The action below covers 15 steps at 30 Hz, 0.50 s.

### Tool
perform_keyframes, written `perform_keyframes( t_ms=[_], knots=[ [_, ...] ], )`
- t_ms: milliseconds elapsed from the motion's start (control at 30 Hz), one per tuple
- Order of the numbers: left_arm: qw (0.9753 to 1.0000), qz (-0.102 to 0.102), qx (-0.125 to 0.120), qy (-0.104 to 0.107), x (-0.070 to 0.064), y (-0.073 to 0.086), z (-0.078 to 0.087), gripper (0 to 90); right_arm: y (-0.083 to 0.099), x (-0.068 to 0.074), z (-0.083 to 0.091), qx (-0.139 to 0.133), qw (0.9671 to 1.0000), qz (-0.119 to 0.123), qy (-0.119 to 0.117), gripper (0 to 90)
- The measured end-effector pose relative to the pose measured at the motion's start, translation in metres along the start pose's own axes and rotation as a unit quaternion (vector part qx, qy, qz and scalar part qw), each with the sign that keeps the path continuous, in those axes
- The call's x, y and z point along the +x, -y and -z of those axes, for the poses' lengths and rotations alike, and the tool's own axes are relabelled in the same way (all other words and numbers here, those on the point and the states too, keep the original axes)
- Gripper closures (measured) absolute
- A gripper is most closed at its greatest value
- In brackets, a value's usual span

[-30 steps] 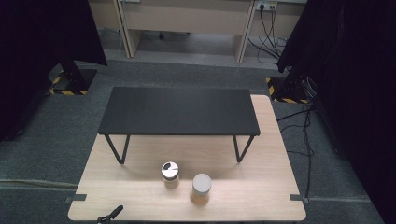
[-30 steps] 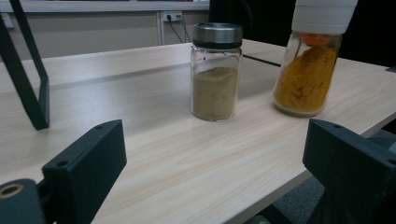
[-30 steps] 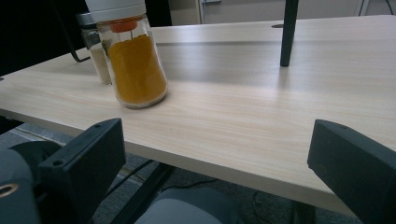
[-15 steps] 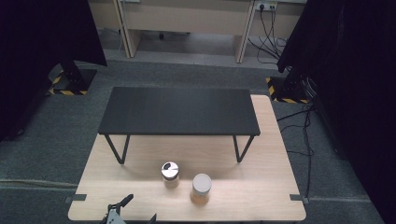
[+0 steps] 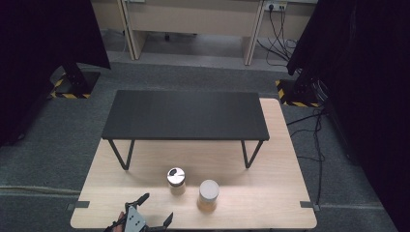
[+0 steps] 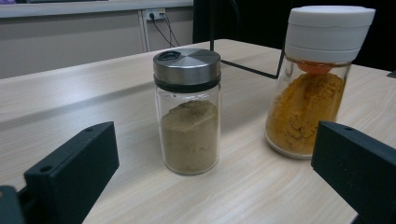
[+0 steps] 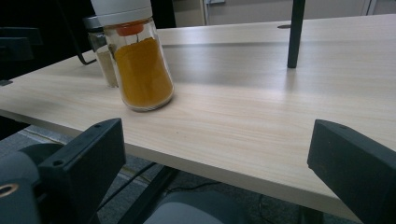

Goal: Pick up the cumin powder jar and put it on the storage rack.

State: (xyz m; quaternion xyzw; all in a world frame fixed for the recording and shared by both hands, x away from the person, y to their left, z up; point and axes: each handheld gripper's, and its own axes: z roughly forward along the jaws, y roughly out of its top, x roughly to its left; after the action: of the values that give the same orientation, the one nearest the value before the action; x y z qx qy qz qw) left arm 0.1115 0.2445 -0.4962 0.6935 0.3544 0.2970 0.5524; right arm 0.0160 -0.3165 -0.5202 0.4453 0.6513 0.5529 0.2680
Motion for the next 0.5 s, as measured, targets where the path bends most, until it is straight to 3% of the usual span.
perform_keyframes(
  t_ms=[167, 333, 500],
  knots=[
    [0.9996, 0.023, 0.012, 0.014, 0.003, -0.008, -0.016, 0.0, 0.0, 0.0, 0.0, 0.0, 1.0, 0.0, 0.0, 4.5],
    [0.9995, 0.027, 0.012, 0.005, 0.002, -0.013, -0.027, 0.0, 0.0, -0.001, 0.001, -0.001, 1.0, 0.0, 0.0, 4.5],
    [0.9992, 0.027, 0.028, -0.001, 0.001, -0.02, -0.04, 0.0, 0.0, -0.001, 0.0, 0.0, 1.0, -0.001, -0.002, 4.6]
  ],
)
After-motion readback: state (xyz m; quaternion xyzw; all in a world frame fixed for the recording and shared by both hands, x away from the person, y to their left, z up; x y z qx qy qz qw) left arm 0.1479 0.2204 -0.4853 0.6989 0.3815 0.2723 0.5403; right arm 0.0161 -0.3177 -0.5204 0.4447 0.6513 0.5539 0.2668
